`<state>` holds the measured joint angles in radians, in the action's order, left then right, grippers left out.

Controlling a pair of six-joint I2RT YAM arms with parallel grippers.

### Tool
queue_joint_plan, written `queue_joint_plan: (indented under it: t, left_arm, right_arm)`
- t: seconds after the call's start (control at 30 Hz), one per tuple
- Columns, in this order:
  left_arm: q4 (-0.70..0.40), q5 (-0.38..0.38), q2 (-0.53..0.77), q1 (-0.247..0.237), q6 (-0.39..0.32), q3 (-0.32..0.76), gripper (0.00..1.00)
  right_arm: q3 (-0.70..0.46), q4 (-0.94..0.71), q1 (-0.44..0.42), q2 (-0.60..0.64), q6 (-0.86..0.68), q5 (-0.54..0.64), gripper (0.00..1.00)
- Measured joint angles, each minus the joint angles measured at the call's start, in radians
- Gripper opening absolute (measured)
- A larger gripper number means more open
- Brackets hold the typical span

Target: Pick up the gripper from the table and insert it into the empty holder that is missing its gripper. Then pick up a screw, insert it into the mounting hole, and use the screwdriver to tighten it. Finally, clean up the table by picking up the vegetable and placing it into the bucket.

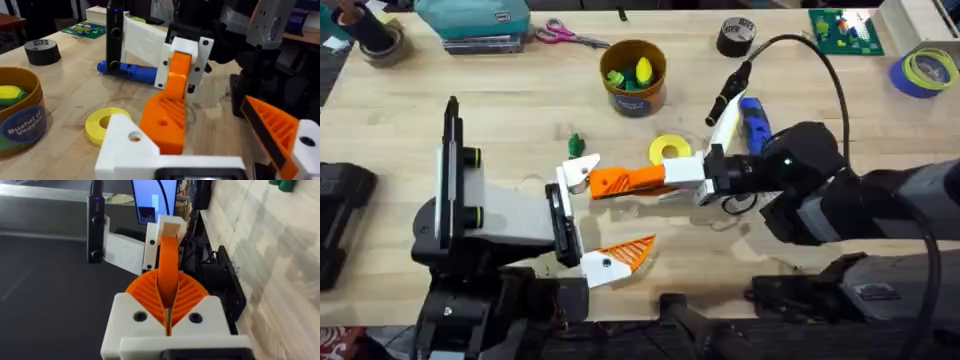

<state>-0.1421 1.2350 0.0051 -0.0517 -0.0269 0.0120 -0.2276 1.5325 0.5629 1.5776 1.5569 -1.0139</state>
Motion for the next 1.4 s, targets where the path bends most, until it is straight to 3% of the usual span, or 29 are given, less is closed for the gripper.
queue_joint_plan:
  t: [0.43,0.83,1.4]
  left_arm:
    - [0.000,0.000,0.000,0.000,0.000,0.000,0.985]
    - [0.000,0.000,0.000,0.000,0.000,0.000,0.985]
    - [0.000,0.000,0.000,0.000,0.000,0.000,0.986]
  right_arm:
    - [-0.002,0.001,0.013,0.004,0.007,0.016,0.009]
    - [-0.097,0.014,0.027,0.109,0.018,0.019,0.009]
    - [-0.124,0.009,0.043,0.126,0.022,0.018,0.008]
